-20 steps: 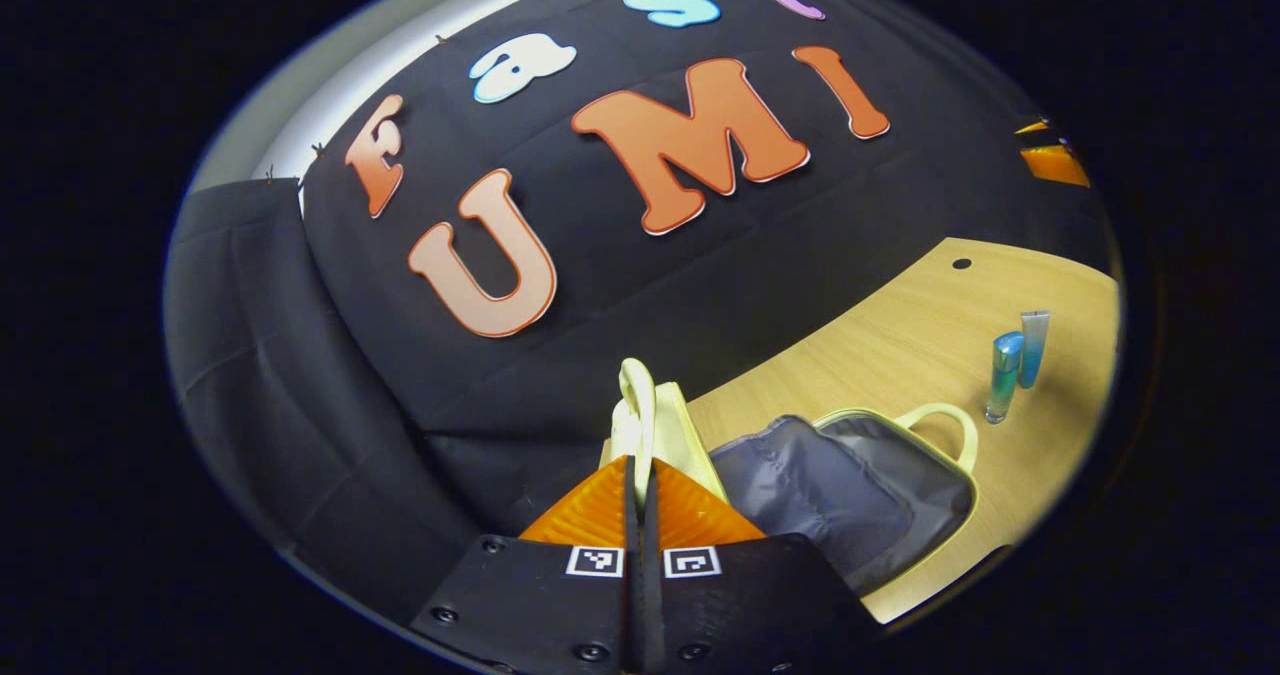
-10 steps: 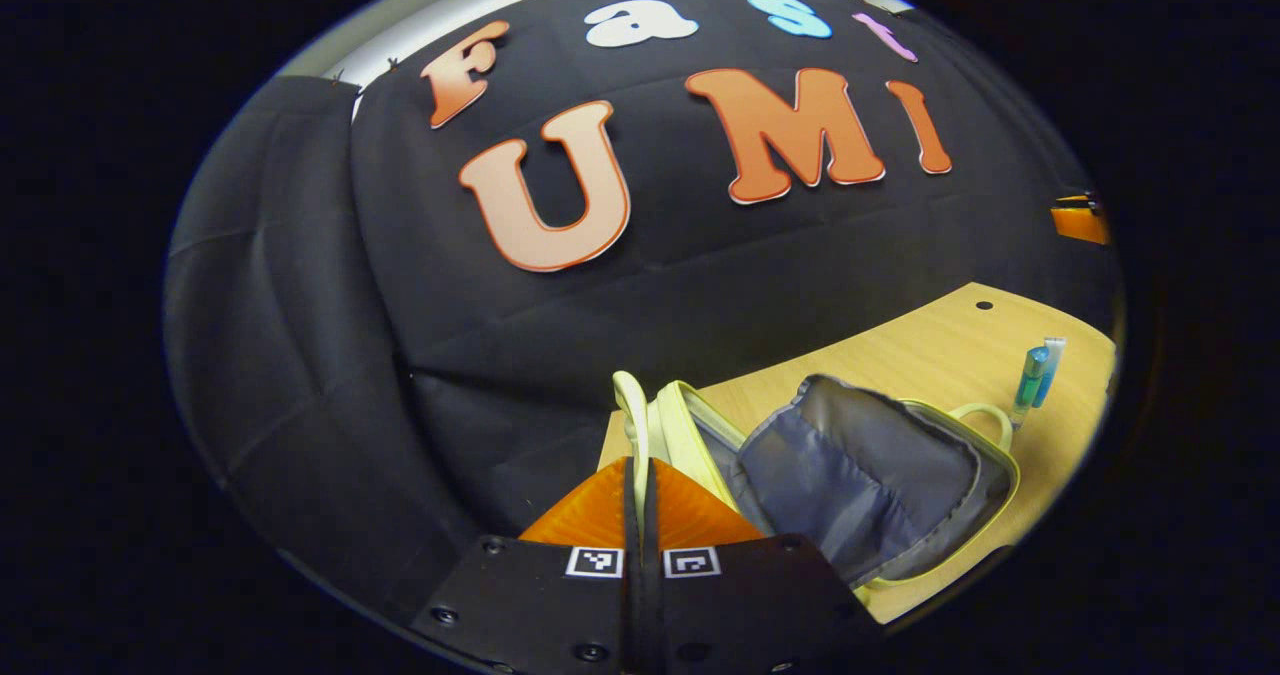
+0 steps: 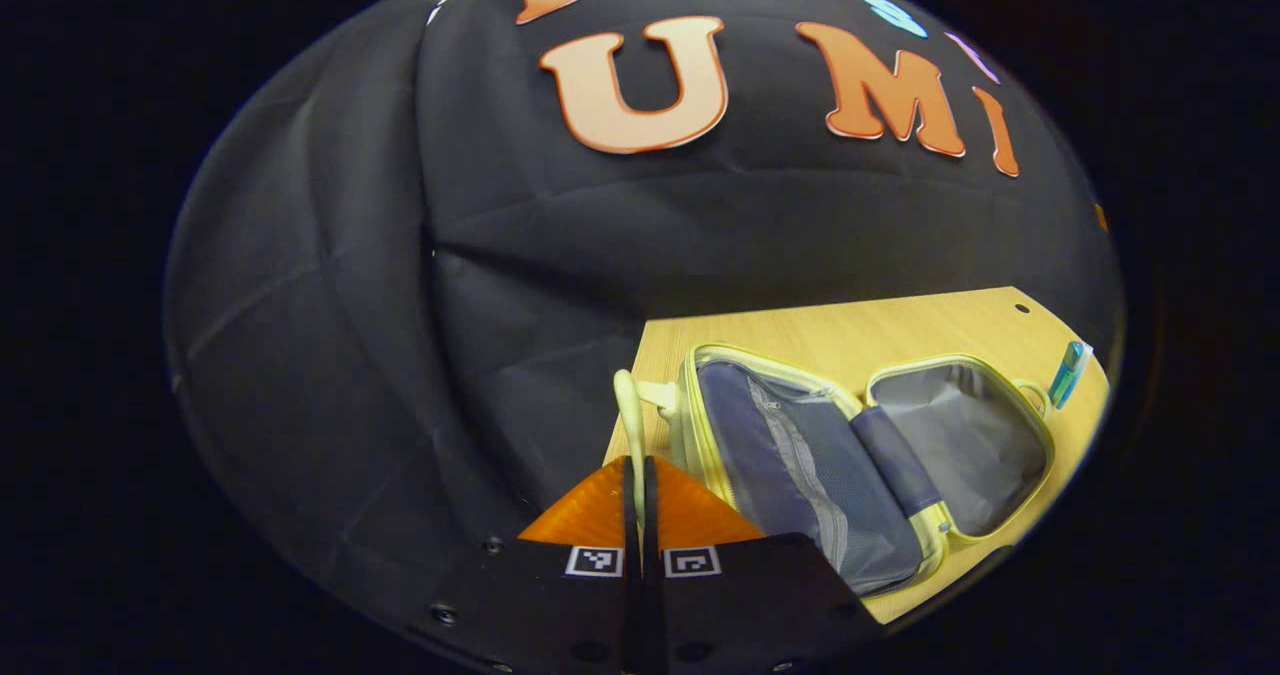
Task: First open the suitcase, pack the skin care products into it, and then close the suitcase.
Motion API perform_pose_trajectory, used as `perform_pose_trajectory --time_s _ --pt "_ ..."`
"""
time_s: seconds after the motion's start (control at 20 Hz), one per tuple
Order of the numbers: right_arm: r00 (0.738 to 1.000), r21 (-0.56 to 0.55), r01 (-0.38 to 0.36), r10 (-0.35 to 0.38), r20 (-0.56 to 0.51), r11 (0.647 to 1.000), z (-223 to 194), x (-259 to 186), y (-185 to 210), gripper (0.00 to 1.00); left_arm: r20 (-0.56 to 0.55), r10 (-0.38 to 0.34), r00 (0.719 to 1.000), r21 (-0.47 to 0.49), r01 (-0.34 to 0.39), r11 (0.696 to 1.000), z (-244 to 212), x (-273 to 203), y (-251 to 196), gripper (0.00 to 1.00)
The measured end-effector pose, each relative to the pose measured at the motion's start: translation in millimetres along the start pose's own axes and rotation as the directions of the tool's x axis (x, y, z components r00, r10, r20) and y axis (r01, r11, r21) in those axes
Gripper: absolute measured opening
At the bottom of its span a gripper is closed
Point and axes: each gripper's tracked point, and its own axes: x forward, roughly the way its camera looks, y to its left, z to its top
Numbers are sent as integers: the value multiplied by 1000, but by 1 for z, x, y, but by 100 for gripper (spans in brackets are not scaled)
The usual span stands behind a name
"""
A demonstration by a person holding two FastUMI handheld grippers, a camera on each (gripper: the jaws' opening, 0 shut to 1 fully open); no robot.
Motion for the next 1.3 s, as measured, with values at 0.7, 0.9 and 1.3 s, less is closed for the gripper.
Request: perform_pose_trajectory --time_s 0.7,0.9,1.3 --pt "997 -5 -3 3 -83 1000 -45 7 -20 95 -95 82 992 -125 -93 988 -54 -1 -4 72" --pt "996 22 -57 58 -67 998 -51 9 -15 96 4 64 998 -92 -63 994 -11 -34 -39 88" --pt "989 46 -83 88 -117 995 -94 16 -38 96 77 -60 995 21 58 998 23 -54 -180 96"
